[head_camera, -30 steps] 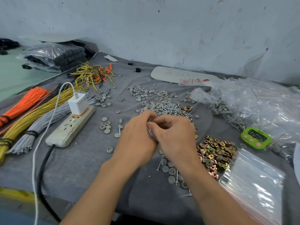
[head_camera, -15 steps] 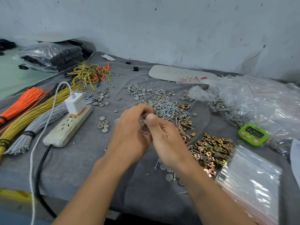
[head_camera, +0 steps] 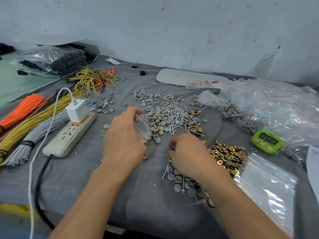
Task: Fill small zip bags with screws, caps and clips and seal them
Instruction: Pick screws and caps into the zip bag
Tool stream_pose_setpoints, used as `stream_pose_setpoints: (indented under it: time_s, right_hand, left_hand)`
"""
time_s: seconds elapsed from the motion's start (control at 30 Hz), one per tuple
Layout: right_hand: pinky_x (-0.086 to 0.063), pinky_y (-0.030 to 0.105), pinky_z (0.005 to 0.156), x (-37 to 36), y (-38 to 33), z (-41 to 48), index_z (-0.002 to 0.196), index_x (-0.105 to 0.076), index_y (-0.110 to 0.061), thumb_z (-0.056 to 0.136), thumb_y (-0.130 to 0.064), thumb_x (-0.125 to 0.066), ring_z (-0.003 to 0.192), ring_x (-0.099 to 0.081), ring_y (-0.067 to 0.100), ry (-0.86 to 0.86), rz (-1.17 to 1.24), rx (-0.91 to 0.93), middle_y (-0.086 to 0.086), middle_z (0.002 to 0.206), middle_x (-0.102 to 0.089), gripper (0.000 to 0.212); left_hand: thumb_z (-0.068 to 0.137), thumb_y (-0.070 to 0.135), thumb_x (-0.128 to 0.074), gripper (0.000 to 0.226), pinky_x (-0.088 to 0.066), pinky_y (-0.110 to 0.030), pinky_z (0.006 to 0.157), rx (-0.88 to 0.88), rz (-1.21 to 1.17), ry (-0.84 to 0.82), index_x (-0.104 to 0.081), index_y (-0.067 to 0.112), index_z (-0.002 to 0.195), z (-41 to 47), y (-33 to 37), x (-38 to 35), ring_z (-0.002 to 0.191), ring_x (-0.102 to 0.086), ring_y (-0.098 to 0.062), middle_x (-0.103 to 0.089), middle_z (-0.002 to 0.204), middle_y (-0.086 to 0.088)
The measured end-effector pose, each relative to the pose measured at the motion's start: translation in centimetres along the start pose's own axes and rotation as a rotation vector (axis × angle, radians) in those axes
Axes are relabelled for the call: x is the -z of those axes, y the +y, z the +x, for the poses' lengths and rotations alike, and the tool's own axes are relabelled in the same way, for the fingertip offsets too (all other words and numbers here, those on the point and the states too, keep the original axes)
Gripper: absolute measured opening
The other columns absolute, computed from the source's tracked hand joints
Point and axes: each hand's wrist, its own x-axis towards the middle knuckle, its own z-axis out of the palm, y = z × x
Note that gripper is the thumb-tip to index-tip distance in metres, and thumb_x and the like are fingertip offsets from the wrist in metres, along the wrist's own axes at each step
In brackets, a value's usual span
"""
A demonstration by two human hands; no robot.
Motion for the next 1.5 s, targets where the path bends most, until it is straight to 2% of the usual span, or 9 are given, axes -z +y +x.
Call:
stream_pose_setpoints:
  time_s: [0.17,0.33,0.47,0.57,0.73,0.87,1.27,1.43,1.5]
  right_hand:
    - [-0.059,0.035,0.086,0.6,0.3,-0.2,0.096,-0.074,-0.026,0.087,-0.014,-0.061,0.094,-0.068,0.023,-0.091,0.111,-0.066,-0.001,0.1,-0.072,0.02]
    - [-0.061,0.036,0.082,1.5,0.9,-0.2,0.085,-0.076,-0.025,0.087,-0.01,-0.063,0.09,-0.069,0.023,-0.043,0.153,-0.112,0.001,0.092,-0.073,0.02]
    - [-0.06,0.032,0.084,1.9,1.4,-0.2,0.092,-0.077,-0.028,0.088,-0.007,-0.065,0.086,-0.07,0.018,0.039,0.246,-0.139,-0.003,0.094,-0.075,0.024]
    - [-0.061,0.032,0.082,1.2,1.7,-0.5,0.085,-0.077,-0.032,0.086,-0.005,-0.068,0.08,-0.069,0.011,0.231,0.34,-0.15,-0.011,0.084,-0.073,0.029]
    - [-0.052,0.006,0.064,1.0,1.4,-0.7,0.081,-0.077,-0.035,0.085,-0.016,-0.078,0.067,-0.066,-0.006,0.41,0.563,-0.111,-0.022,0.071,-0.07,0.02]
    - [-0.059,0.028,0.083,0.8,1.4,-0.6,0.093,-0.081,-0.033,0.091,-0.016,-0.072,0.078,-0.07,0.006,0.335,0.537,-0.146,-0.013,0.087,-0.077,0.019]
    - [-0.06,0.033,0.078,0.8,1.2,0.1,0.088,-0.08,-0.03,0.086,-0.009,-0.059,0.084,-0.069,0.022,-0.025,0.116,-0.156,-0.002,0.09,-0.074,0.03]
    - [-0.04,0.042,0.096,1.0,1.3,-0.2,0.083,-0.063,-0.025,0.085,-0.024,-0.06,0.095,-0.063,0.027,0.03,-0.085,-0.187,-0.005,0.074,-0.052,0.004]
    - [-0.037,0.043,0.096,1.3,1.2,-0.5,0.075,-0.051,-0.024,0.084,-0.024,-0.061,0.095,-0.063,0.027,0.033,-0.105,-0.221,-0.004,0.076,-0.051,0.014]
  left_hand:
    - [0.07,0.012,-0.08,0.083,-0.046,-0.031,0.096,-0.092,0.016,-0.356,-0.045,0.051,0.135,0.1,0.4,-0.6,0.122,-0.054,-0.016,-0.061,0.128,0.016]
    - [0.072,0.042,-0.078,0.066,-0.035,-0.044,0.118,-0.147,0.072,-0.37,-0.056,0.038,0.134,0.7,0.8,-0.5,0.12,-0.057,-0.015,-0.065,0.129,0.013]
    - [0.06,0.052,-0.064,0.069,-0.044,-0.033,0.097,-0.101,0.043,-0.358,-0.058,0.037,0.128,0.7,0.6,-0.8,0.106,-0.058,-0.014,-0.063,0.112,0.015]
    - [0.066,0.043,-0.075,0.056,-0.043,-0.026,0.077,-0.067,0.002,-0.346,-0.06,0.039,0.12,0.8,0.3,-1.3,0.092,-0.056,-0.009,-0.057,0.1,0.021]
    - [0.067,0.038,-0.078,0.052,-0.033,-0.007,0.065,-0.071,-0.03,-0.309,-0.06,0.042,0.116,0.8,0.1,-1.7,0.079,-0.054,0.007,-0.056,0.088,0.028]
    - [0.067,0.036,-0.079,0.054,-0.034,-0.007,0.065,-0.073,-0.04,-0.318,-0.06,0.043,0.117,0.7,-0.1,-1.6,0.079,-0.051,0.015,-0.055,0.088,0.032]
    - [0.066,0.035,-0.079,0.057,-0.034,-0.007,0.061,-0.065,-0.055,-0.334,-0.061,0.045,0.119,0.5,-0.2,-1.3,0.074,-0.054,0.012,-0.055,0.087,0.033]
    - [0.066,0.036,-0.079,0.052,-0.036,-0.003,0.058,-0.061,-0.058,-0.328,-0.061,0.047,0.114,0.6,-0.4,-1.1,0.08,-0.05,0.026,-0.053,0.083,0.034]
    - [0.066,0.034,-0.08,0.052,-0.036,0.001,0.061,-0.062,-0.064,-0.323,-0.062,0.046,0.115,0.6,-0.6,-1.2,0.08,-0.046,0.031,-0.053,0.081,0.034]
